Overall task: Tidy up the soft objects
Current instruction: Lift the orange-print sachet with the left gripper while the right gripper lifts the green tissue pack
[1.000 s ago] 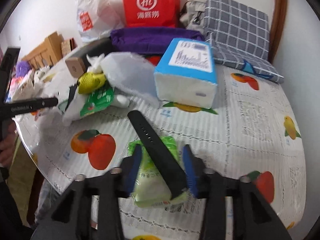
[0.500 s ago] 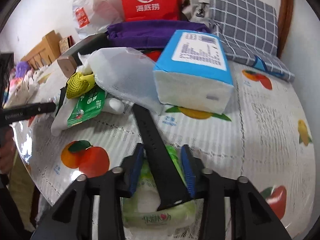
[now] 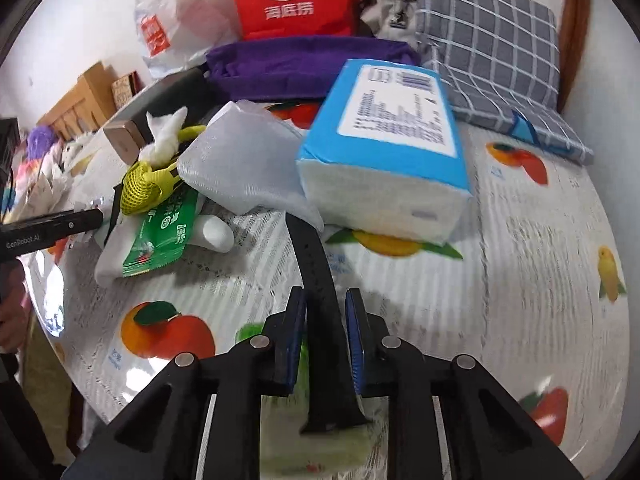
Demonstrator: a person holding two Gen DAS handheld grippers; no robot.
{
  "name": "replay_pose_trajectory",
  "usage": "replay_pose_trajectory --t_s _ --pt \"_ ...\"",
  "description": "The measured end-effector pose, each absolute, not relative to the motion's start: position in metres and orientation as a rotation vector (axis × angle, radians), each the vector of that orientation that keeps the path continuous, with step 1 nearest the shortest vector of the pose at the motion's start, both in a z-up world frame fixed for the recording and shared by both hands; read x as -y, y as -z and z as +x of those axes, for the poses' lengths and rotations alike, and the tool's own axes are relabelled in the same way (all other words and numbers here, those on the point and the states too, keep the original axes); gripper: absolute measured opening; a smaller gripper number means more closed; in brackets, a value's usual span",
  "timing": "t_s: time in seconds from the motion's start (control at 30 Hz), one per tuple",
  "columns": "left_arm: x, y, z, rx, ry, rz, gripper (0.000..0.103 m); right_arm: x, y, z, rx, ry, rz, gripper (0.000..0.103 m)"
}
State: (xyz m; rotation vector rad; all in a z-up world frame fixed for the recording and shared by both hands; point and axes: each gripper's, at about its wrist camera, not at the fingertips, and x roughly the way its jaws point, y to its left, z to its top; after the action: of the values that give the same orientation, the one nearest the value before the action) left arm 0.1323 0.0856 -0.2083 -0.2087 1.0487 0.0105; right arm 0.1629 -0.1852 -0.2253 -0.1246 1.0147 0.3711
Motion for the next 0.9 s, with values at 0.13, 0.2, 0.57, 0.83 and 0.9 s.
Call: replay_pose_trajectory --t_s 0.13,0.2,0.57,0.83,0.9 --pt "-0.084 0.204 0.131 -1.039 -0.024 -0.19 0.046 0.173 0.226 0.166 -0.996 -0.39 -0.193 0.007" --pt "-0.086 0.199 0.129 -1.025 -0.03 -0.187 0.045 0.174 0.218 0.161 -0.984 -0.413 -0.187 0.006" --pt "-0.098 0.182 0.119 -1.003 -0.054 -0.225 0.044 0.2 0.189 0.135 -0.973 -0.409 -0.095 0.006" --pt "-0.097 0.175 0.116 -0.998 -0.066 -0.233 0.044 0.22 0.191 0.149 -0.932 -0.341 0.017 0.003" --pt "-0.097 0.172 0.115 -0.994 -0.07 -0.23 0.044 0.224 0.19 0.15 -0.931 -0.33 0.028 0.003"
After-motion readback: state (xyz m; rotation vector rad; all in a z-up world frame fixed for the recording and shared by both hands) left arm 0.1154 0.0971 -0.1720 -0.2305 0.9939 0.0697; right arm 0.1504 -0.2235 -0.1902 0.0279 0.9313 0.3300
